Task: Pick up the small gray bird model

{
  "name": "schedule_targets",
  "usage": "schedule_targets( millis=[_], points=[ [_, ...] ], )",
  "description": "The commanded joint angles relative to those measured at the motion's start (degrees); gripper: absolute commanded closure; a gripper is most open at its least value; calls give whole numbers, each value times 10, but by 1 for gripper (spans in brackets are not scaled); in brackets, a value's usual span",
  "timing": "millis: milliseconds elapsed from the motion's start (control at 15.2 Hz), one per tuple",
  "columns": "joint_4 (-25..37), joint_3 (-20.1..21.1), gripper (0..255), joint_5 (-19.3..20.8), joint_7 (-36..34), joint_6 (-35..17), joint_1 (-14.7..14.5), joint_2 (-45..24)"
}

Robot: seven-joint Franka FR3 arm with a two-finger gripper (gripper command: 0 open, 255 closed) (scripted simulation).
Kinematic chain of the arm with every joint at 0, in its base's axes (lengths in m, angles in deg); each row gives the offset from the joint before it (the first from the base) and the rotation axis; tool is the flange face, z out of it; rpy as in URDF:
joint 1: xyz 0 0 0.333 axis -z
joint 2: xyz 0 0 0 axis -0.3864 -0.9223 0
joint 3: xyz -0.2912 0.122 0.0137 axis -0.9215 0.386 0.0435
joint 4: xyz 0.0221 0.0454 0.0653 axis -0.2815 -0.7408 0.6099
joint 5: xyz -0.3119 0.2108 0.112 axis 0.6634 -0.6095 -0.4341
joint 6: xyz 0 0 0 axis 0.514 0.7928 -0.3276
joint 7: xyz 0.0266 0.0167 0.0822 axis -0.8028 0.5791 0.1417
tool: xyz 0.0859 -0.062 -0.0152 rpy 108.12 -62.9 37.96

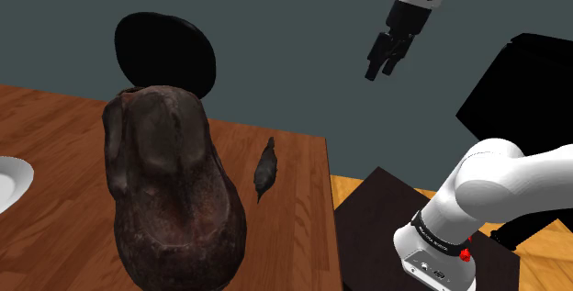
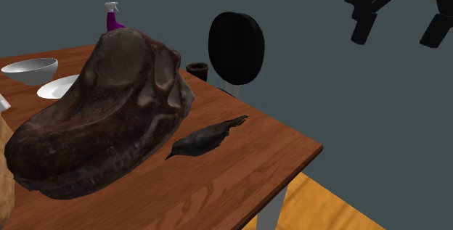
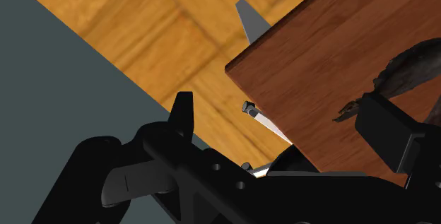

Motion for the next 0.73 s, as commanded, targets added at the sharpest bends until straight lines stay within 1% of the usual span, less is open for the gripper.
schedule_targets(
  millis=[0,330,660],
  points=[
    [0,0,0,0,0,0,0,0],
    [-35,72,0,-48,-114,-46,3,-21],
    [-48,146,0,-91,-227,-101,7,-69]
  ],
)
